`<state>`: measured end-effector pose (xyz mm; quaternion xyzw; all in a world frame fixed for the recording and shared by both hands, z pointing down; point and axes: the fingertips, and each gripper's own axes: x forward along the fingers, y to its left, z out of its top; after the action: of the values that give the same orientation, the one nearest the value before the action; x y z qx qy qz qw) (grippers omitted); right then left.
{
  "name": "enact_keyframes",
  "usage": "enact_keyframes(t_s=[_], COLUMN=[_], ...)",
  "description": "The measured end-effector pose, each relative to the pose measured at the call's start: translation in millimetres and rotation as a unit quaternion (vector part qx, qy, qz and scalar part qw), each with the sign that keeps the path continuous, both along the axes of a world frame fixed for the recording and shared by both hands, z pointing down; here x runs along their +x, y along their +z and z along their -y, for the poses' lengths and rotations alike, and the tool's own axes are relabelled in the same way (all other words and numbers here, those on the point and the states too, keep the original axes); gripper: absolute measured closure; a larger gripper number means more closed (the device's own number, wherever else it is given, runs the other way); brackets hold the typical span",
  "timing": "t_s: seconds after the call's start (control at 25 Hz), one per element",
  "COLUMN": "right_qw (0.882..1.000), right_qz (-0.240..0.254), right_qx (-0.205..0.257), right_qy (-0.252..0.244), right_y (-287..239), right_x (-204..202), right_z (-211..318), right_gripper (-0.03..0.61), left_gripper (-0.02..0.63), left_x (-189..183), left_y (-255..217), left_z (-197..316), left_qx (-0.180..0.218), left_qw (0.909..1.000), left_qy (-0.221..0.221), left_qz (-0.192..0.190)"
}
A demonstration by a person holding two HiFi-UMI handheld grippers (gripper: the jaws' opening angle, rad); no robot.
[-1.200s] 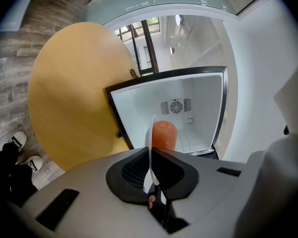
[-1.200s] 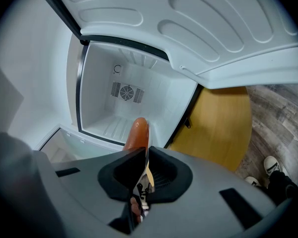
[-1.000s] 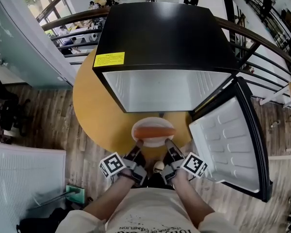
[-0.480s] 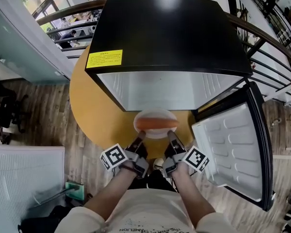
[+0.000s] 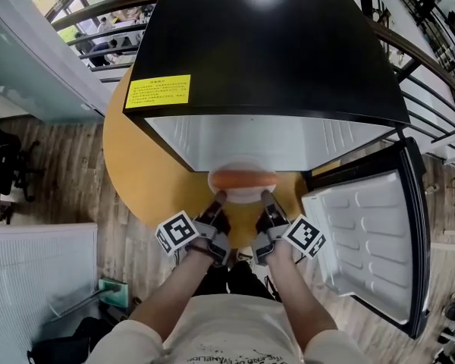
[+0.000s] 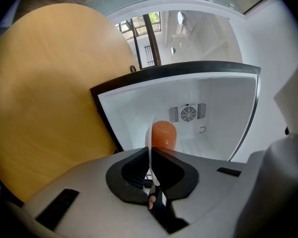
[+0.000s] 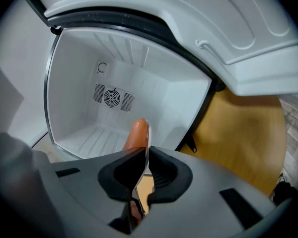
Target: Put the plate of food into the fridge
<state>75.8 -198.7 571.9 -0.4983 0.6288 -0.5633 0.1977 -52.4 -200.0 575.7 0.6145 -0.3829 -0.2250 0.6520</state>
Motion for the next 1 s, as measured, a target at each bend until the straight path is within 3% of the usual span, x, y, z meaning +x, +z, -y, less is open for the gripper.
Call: enact_keyframes(t_s=[0.24, 1.0], right_qw=[1.0, 1.0], right_qz=[-0.002, -0.004], right_qx=[-0.001, -0.01], right_qy=[0.003, 0.019], right_y=[6, 30], right_x=[-1, -1], right_z=[20, 68], right_gripper=[0.537, 0.537], left_gripper=[0.581, 0.581], left_x=[-1, -2], left_y=[5, 30], left_z=[20, 64], left_qx=[0.009, -0.015], left_qw=[1.0, 0.9998], left_qy=[-0.003, -0.014], left_qz=[-0.002, 0.0])
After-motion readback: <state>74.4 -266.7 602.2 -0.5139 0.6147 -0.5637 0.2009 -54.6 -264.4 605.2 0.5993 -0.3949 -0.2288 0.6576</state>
